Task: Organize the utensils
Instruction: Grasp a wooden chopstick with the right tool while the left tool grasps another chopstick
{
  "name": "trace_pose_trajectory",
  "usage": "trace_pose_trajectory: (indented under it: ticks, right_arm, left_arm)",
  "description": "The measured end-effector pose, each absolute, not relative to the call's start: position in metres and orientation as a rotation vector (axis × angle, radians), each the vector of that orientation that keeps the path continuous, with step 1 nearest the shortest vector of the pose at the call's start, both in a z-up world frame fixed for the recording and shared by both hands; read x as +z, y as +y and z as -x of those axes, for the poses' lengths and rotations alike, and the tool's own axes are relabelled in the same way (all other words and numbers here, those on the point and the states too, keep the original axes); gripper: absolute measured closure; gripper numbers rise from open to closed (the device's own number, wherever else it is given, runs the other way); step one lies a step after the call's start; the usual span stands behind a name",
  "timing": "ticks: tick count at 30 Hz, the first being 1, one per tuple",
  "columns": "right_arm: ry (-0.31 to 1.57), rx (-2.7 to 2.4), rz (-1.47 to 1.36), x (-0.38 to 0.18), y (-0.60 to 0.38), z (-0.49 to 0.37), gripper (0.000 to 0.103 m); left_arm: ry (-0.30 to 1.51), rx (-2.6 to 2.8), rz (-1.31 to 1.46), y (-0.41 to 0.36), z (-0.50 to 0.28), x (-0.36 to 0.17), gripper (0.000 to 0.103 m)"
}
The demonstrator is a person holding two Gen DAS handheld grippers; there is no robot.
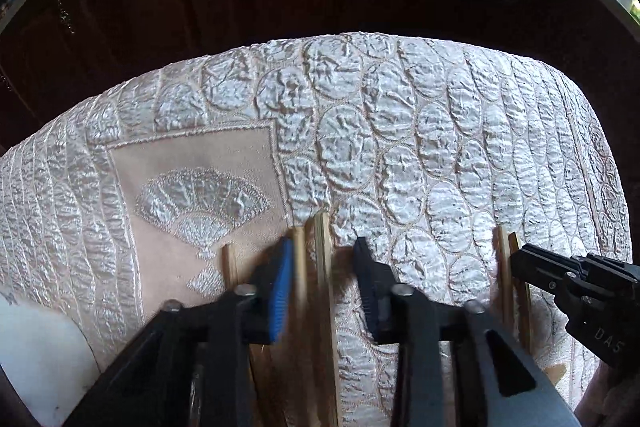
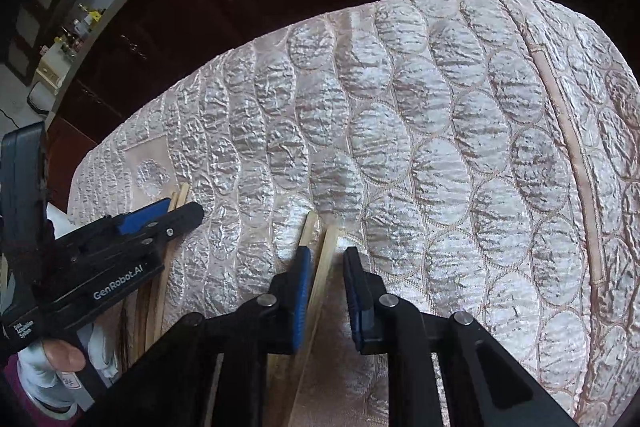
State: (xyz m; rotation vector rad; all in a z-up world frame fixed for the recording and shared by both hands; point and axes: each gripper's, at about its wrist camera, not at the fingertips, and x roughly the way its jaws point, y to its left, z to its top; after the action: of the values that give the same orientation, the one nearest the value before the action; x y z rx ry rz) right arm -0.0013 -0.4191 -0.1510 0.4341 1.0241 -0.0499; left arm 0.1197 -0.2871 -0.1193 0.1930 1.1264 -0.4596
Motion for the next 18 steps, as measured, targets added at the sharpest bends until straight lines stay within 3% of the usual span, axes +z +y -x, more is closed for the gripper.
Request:
trace_pose_trajectory:
  ticks: [15, 18]
  right_arm:
    - [0.883, 0.033, -0.448, -0.087, -0.411, 0.054, 0.095]
    - [0.867, 0.039, -0.434, -0.075, -0.409, 0.061, 0.096]
  left_arm:
    - [0.985, -0.608, -0.003, -0.234, -0.053, -0.044, 0.092]
    - [0.972, -0.622, 0.009, -0.229, -0.042, -0.029, 0.097]
